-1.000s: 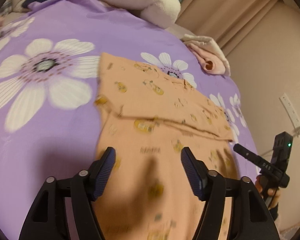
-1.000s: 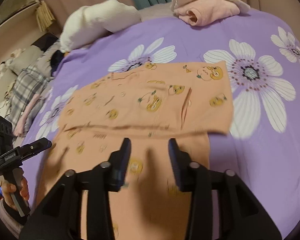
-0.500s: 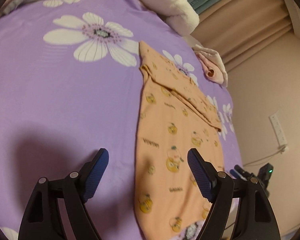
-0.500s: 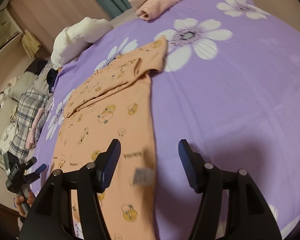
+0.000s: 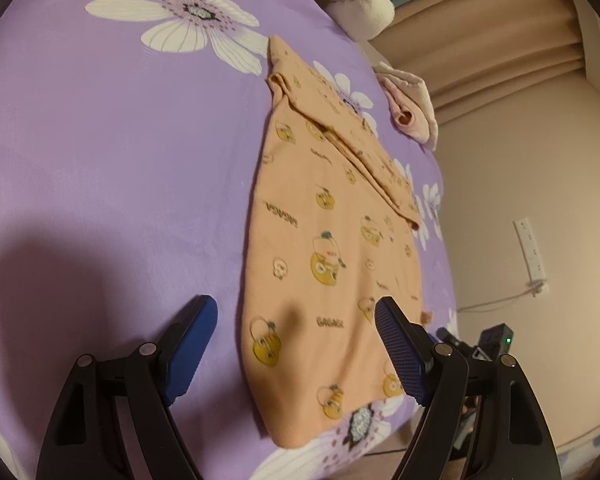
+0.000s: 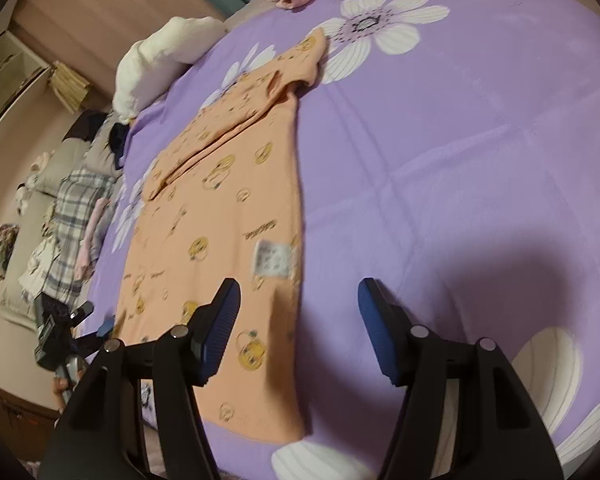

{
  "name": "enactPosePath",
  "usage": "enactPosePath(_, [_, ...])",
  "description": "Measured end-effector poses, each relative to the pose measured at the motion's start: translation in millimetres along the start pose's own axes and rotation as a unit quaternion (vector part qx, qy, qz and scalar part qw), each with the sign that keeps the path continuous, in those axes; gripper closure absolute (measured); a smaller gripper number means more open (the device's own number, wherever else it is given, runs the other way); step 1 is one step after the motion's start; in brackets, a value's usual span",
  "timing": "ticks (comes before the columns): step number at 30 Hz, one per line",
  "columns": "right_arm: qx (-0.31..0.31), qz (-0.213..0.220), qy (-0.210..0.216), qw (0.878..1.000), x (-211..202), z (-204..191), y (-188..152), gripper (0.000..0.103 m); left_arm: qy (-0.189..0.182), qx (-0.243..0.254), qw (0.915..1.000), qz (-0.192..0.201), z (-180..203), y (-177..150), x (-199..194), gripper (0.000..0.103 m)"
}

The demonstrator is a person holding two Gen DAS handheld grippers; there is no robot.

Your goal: Fold small clothes

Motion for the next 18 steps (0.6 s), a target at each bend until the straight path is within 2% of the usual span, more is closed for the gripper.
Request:
enactPosePath(8, [-0.019,-0.036,0.052,0.998,10.7,-20.5,-21.7,0.041,-0.021,0.008,0.9996,-0.017,7.0,-16.3,1.6,0.023])
enactPosePath(18, [-0.027,-0.04,0.058,0.997,32.4,-36.1,-17.4,0.039,-0.038,0.015,0.999,-0.016,12.2,-15.9,11.7,0.023])
Point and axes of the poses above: each gripper's, at about its wrist camera, not at the fingertips, and x roughly the way its jaws point, z to its right, y to its top, the point moved 3 cm from there along x, roughly the way its jaws point, and after that the axes turned 1 degree about z, right-handed, at the moved point
